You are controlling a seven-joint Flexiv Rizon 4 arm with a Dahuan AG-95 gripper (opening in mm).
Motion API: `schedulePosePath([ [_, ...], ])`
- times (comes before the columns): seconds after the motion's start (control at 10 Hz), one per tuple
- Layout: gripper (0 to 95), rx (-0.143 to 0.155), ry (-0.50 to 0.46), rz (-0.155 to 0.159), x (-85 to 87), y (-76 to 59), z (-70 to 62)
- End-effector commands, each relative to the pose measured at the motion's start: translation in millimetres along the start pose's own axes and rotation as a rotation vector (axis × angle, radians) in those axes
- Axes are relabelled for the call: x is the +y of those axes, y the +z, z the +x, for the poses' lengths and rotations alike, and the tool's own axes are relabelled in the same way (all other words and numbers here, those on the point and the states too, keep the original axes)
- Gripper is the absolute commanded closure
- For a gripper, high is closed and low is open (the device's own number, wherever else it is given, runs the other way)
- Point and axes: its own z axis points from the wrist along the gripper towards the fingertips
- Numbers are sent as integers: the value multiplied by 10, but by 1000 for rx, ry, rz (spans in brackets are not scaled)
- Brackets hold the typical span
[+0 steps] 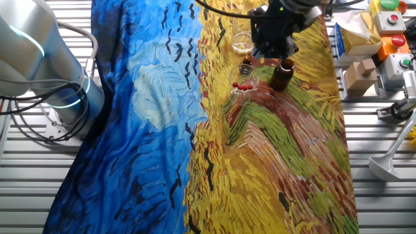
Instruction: Transfer liquid using a dropper
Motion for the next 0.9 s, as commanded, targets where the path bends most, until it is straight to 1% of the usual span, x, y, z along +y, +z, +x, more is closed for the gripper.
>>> schedulePosePath([
  [0.1,950,1,0,0,-15,6,-14],
  [0.9,950,5,-12,-6,-144,30,-178],
])
